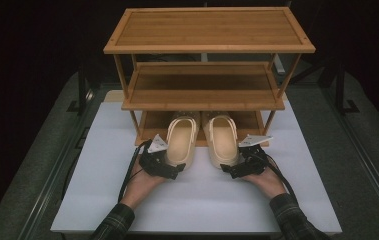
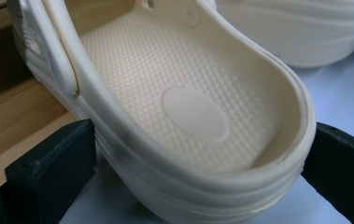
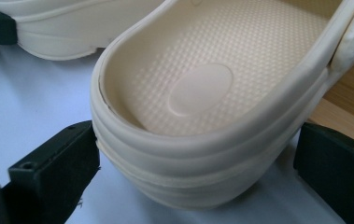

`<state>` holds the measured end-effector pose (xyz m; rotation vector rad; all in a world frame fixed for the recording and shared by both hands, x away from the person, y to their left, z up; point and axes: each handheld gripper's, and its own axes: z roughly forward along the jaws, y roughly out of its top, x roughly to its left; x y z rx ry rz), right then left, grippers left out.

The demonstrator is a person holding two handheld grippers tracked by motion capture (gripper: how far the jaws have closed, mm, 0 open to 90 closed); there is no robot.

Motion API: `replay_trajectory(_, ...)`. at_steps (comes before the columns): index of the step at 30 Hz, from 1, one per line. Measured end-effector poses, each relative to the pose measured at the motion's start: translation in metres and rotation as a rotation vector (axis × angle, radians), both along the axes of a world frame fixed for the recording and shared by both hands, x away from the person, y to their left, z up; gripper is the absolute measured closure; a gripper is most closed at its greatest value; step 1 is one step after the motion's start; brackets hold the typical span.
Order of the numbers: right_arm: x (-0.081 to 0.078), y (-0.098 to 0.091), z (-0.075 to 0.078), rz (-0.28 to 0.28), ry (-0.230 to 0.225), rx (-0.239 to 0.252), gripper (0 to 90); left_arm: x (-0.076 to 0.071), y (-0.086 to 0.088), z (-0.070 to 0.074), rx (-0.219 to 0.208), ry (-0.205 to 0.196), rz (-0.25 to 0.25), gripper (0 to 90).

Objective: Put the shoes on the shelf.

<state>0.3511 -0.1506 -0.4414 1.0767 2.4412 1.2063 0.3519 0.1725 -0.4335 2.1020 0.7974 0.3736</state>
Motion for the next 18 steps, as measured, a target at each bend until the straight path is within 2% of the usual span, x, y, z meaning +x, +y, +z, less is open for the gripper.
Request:
replay_trajectory(4, 0.004, 0.006, 0.002, 0.012, 0.009, 0.009, 3.9, 0.007, -0.010, -0.001, -0.003, -0.003, -0.011, 0.0)
replay_trajectory(9, 0.012, 0.018, 0.001, 0.012, -0.012, 0.011, 5.4, 0.012, -0.021, -0.003, -0.001, -0.009, -0.016, 1.7)
replay_trajectory(14, 0.018, 0.020, 0.000, -0.014, -0.024, 0.019, 5.1, 0.022, -0.021, -0.003, -0.029, 0.006, 0.000, 1.7)
replay_trajectory(18, 0.025, 0.024, 0.001, -0.024, -0.012, 0.009, 5.1, 0.030, -0.020, -0.003, -0.062, 0.016, 0.014, 1.7)
